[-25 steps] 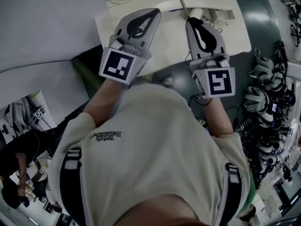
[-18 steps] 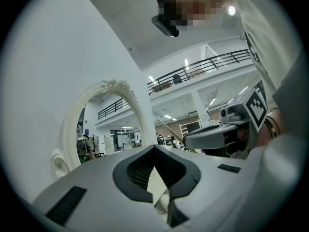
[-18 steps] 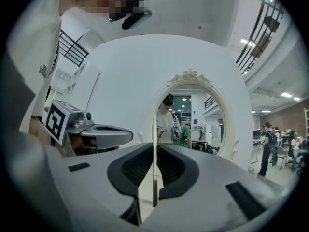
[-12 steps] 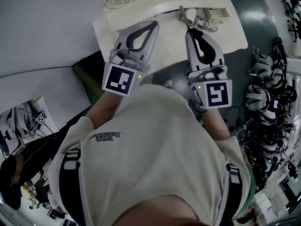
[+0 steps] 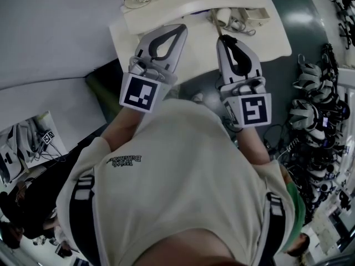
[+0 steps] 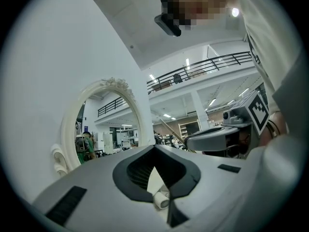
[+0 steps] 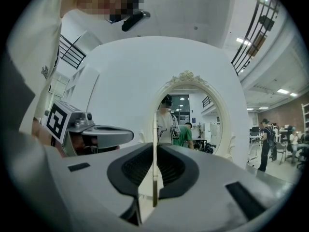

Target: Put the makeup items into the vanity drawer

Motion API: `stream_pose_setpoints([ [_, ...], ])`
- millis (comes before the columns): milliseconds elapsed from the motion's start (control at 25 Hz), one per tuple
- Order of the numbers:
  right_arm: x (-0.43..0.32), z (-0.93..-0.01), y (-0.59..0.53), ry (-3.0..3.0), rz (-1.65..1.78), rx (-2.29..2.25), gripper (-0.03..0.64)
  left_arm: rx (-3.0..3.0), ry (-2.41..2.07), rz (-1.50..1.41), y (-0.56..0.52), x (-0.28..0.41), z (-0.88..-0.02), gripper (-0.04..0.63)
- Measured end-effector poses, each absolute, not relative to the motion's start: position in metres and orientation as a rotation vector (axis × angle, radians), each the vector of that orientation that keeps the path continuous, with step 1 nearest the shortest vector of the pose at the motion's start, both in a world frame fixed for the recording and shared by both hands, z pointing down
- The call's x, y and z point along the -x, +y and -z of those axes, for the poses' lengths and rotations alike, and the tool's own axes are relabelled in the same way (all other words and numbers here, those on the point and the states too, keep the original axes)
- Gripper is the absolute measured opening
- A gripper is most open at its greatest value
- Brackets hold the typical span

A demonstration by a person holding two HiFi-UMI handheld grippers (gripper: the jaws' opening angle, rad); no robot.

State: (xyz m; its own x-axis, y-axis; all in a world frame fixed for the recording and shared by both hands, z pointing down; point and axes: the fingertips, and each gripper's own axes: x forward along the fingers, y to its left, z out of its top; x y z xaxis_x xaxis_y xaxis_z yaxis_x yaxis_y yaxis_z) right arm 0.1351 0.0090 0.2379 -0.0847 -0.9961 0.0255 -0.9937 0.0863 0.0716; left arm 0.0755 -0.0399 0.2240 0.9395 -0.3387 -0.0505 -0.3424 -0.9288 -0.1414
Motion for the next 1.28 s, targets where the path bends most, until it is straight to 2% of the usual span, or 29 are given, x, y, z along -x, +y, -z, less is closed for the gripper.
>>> stream_pose_setpoints([
  [840, -0.083, -0.245, -0.071, -2.441, 0.106, -1.795, 0.031, 2.886, 0.816, 0.069, -0.109, -0.024, -0.240, 0.014],
  [1280, -0.038, -0.302, -0.137, -2.517, -0.009, -1.550, 0.031, 2.862, 1.007, 0.160, -0.166, 0.015, -0.287, 0.014],
])
